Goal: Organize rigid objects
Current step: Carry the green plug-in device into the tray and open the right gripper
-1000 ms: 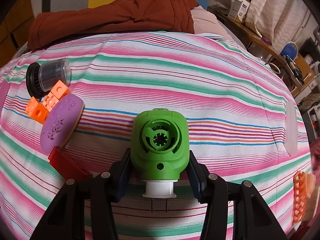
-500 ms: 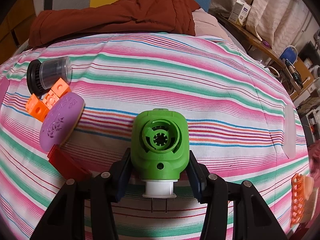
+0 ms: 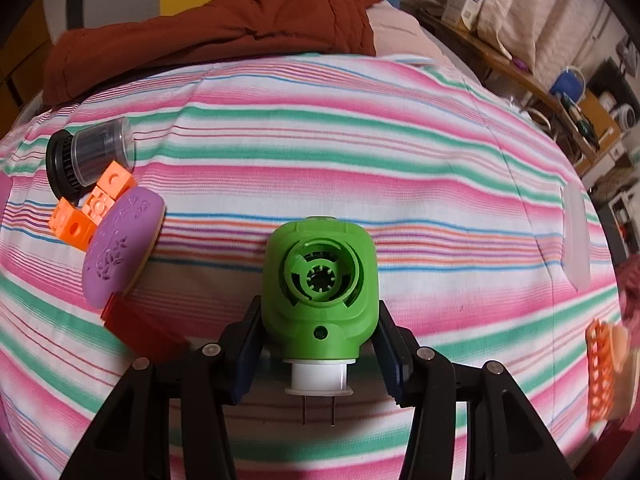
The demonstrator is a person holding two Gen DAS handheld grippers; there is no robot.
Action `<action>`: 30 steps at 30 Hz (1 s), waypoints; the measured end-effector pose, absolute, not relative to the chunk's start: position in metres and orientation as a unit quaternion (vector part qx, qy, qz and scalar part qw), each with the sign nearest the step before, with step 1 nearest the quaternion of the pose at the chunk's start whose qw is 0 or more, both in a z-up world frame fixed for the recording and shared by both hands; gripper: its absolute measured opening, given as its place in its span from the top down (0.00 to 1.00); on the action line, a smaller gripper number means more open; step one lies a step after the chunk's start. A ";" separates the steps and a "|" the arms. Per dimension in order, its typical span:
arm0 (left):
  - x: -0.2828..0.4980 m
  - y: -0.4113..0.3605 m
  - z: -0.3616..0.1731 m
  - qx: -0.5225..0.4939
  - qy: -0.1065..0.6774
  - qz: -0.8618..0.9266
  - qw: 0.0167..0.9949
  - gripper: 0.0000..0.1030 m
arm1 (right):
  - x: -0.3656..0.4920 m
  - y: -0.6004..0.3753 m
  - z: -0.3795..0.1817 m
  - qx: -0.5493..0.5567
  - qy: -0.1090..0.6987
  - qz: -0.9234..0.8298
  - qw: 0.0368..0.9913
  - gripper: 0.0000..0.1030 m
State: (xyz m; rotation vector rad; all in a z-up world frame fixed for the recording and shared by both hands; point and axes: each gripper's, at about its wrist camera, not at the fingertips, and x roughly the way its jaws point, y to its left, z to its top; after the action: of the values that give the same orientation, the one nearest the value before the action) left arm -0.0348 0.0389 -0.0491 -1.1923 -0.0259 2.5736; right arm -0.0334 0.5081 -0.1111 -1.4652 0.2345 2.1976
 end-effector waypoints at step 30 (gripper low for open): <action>-0.034 0.011 -0.046 -0.407 -0.019 0.903 0.135 0.68 | 0.019 0.378 -0.103 -0.534 -0.010 0.828 0.168 0.50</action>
State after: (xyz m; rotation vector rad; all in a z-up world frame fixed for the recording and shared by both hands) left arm -0.0339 0.0112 -0.0458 -1.1798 -0.0539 2.6165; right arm 0.0188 0.3778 -0.1034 -1.5194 -0.0294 2.3554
